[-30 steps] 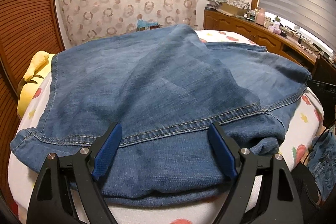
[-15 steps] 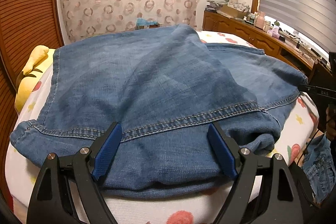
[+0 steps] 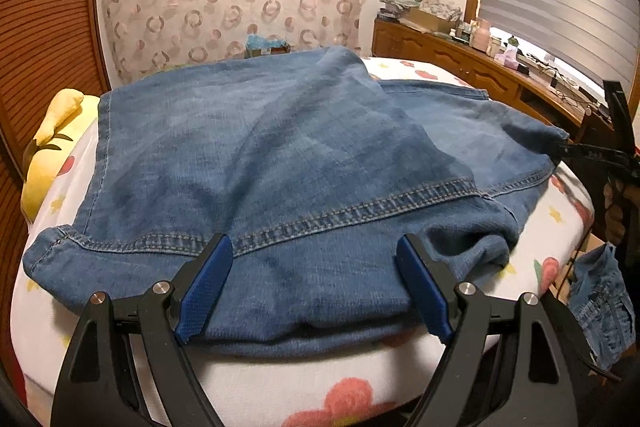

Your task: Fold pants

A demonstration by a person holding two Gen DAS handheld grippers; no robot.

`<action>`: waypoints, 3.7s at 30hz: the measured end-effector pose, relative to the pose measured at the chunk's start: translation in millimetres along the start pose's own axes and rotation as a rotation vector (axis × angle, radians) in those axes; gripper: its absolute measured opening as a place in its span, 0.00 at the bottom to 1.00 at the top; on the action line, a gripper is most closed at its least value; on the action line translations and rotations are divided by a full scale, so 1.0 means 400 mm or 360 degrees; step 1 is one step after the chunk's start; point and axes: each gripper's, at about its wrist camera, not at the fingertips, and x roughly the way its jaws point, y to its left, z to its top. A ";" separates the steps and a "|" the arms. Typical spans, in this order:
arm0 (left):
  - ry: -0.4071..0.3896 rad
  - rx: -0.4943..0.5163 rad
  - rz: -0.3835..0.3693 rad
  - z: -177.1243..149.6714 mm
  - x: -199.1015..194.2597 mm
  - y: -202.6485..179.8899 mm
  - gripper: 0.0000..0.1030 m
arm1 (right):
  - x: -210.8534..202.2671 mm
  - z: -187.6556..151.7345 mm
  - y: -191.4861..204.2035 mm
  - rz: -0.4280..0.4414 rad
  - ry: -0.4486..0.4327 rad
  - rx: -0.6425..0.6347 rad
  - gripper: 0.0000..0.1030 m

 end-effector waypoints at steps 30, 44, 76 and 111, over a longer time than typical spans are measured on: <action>-0.0181 -0.0119 0.0086 0.041 -0.188 0.147 0.82 | -0.151 0.224 0.651 0.0838 -0.0298 -0.0731 0.14; -0.0141 -0.0158 0.0082 0.019 -0.163 0.167 0.82 | -0.062 0.298 0.679 0.0810 -0.0151 -0.0825 0.40; -0.0008 -0.0064 -0.0109 0.038 -0.017 0.192 0.28 | 0.131 0.220 0.754 0.0519 0.0382 -0.0733 0.41; -0.0236 -0.0153 -0.0115 -0.011 -0.192 0.246 0.18 | 0.186 0.459 1.014 0.0763 0.0170 -0.0901 0.04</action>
